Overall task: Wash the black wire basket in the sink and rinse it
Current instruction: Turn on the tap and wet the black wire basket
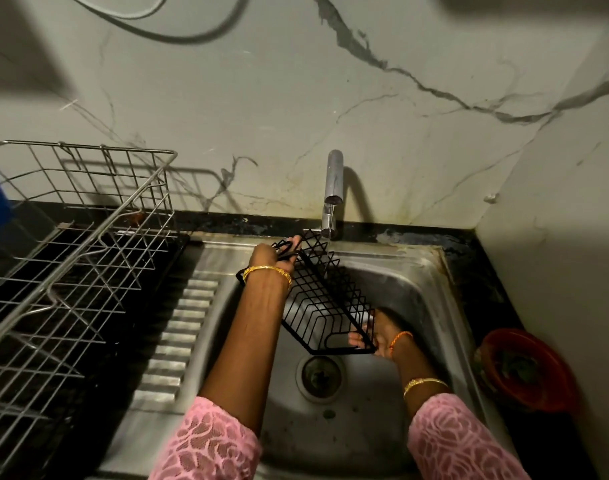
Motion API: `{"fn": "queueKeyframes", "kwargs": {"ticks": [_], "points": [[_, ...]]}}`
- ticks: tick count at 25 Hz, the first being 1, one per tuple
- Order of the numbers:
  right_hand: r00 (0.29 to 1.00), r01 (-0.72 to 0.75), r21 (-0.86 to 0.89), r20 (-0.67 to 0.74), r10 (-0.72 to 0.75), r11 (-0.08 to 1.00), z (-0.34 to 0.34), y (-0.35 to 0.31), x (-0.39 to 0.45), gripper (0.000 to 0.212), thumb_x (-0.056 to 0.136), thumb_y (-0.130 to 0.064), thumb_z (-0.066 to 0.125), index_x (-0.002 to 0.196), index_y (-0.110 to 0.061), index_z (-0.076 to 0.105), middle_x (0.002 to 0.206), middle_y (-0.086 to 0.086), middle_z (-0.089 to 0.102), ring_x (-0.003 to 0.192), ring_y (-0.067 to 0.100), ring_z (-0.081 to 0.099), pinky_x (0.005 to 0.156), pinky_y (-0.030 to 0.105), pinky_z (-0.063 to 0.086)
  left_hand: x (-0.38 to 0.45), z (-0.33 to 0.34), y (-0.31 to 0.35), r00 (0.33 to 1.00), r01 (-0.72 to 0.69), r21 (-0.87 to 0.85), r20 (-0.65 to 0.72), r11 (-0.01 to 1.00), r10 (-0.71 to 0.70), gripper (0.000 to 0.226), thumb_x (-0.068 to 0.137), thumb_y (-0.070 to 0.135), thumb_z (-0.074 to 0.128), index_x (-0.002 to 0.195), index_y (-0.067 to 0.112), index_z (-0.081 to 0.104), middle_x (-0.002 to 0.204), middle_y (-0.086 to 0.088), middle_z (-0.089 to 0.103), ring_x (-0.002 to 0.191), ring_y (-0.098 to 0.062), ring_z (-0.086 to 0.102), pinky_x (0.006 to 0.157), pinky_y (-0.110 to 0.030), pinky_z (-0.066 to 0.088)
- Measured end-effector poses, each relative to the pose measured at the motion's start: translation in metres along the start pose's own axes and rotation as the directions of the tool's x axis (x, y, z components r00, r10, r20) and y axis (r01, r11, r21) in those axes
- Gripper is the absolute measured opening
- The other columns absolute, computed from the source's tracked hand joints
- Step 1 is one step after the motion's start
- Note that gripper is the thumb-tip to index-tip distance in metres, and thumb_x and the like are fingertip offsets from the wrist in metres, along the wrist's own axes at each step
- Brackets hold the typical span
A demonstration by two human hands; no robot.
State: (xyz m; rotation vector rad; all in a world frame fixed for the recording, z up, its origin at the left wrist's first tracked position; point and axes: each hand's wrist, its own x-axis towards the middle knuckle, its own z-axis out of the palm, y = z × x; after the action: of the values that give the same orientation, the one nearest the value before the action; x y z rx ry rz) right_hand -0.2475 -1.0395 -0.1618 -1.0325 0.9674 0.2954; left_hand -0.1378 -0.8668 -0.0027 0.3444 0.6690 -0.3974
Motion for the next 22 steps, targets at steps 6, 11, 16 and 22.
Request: {"fn": "queueKeyframes", "kwargs": {"ticks": [6,11,16,22], "points": [[0.824,0.289,-0.681,-0.181,-0.537,0.673,0.01,-0.037,-0.003,0.02,0.082,-0.022,0.057,0.064,-0.015,0.054,0.07,0.003,0.05,0.06,0.012,0.043,0.05,0.022,0.031,-0.008,-0.025,0.008,0.997,-0.04,0.013,-0.061,0.999,0.041,0.036,0.099,-0.002,0.014,0.094,-0.016,0.046,0.13,-0.028,0.049,0.13,-0.038,0.044,0.11,-0.037,0.032],[0.8,0.6,-0.218,0.143,-0.583,0.77,0.087,-0.099,-0.044,0.022,0.089,0.0,0.052,0.069,-0.008,0.058,0.05,0.003,0.058,0.036,0.003,0.051,0.035,0.014,0.039,-0.003,-0.04,0.008,0.993,-0.053,0.04,-0.107,0.998,0.057,0.04,0.101,0.001,0.013,0.12,-0.015,0.043,0.118,-0.028,0.052,0.131,-0.039,0.041,0.109,-0.041,0.031],[0.758,0.651,-0.433,0.315,-0.571,0.624,0.118,-0.135,-0.043,0.018,0.086,0.011,0.047,0.099,0.013,0.06,0.077,0.018,0.063,0.053,0.001,0.063,0.056,0.011,0.051,-0.013,-0.041,-0.001,0.996,-0.061,0.17,-0.06,0.983,0.073,0.033,0.094,-0.013,0.018,0.08,-0.01,0.047,0.141,-0.029,0.04,0.133,-0.041,0.038,0.115,-0.038,0.024],[0.579,0.3,-0.893,0.45,-0.68,-0.336,0.118,-0.143,0.014,0.044,0.079,-0.023,0.069,0.12,-0.016,0.059,0.133,0.022,0.041,0.115,0.037,0.048,0.098,0.037,0.043,-0.002,-0.051,0.003,0.997,-0.013,0.285,-0.072,0.958,0.035,0.035,0.099,0.001,0.021,0.114,-0.012,0.05,0.088,-0.023,0.053,0.13,-0.037,0.044,0.103,-0.044,0.036]]}}
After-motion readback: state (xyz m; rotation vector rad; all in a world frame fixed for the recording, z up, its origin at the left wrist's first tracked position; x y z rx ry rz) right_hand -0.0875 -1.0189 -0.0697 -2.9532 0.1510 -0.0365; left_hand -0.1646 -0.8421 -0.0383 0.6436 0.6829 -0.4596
